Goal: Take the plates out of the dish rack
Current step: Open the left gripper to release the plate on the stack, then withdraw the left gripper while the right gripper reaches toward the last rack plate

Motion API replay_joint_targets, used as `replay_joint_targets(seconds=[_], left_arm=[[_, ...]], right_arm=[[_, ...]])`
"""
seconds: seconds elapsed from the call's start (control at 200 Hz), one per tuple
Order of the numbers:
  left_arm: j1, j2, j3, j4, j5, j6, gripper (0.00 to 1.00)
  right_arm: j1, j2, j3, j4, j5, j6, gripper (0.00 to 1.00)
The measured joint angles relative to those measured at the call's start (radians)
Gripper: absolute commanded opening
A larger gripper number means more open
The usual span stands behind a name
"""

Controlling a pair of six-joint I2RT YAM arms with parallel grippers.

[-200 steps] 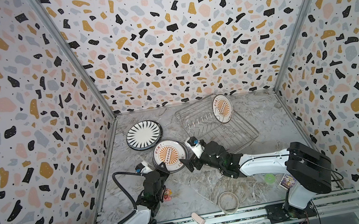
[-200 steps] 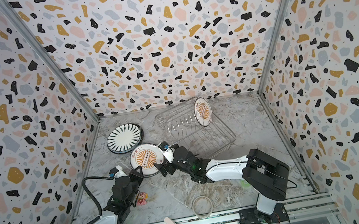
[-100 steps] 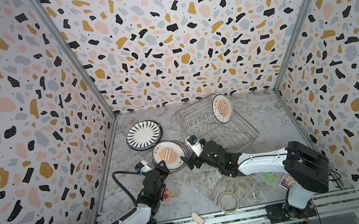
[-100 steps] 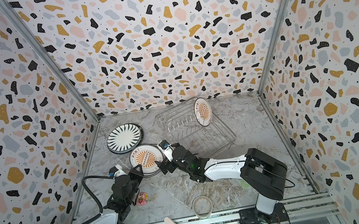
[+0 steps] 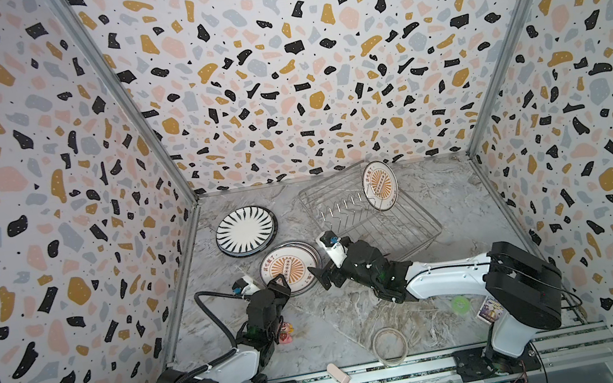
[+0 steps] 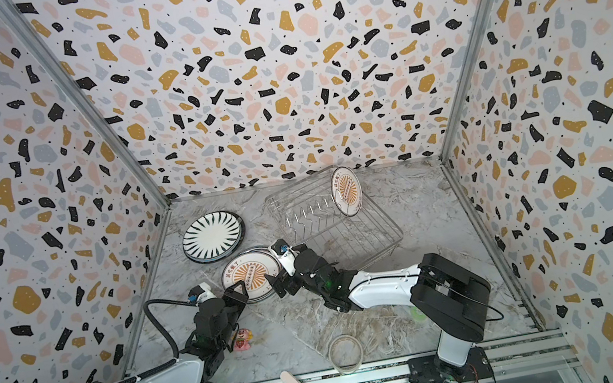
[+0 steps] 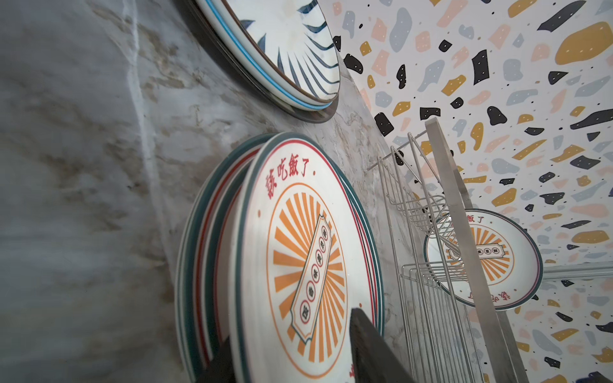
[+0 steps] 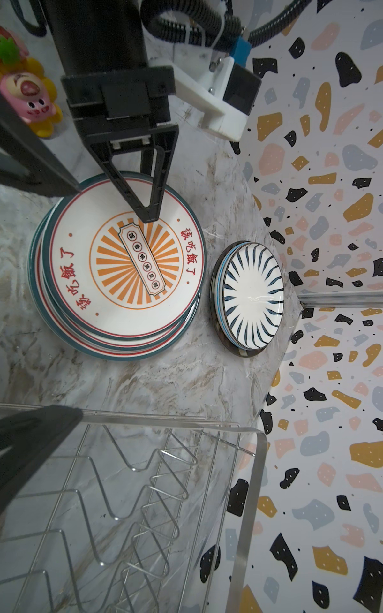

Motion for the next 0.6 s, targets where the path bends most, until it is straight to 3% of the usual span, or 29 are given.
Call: replay_joint_targets(seconds=[0.115, 0.27, 0.601], left_arm=[[0.000, 0.004, 0.000, 0.002, -0.017, 0.015, 0.66], [0.000, 0.018, 0.015, 0.010, -0.040, 0.034, 0.75], [0.000, 0.027, 0.017, 0.026, -0.087, 0.054, 0.81]], right_arm=[[0.000, 0.000, 0.000, 0.000, 0.002, 0.000, 0.98], [0.000, 0.000, 0.000, 0.000, 0.006, 0.000, 0.98], [0.000, 0.000, 0.000, 0.000, 0.019, 0.000, 0.98]])
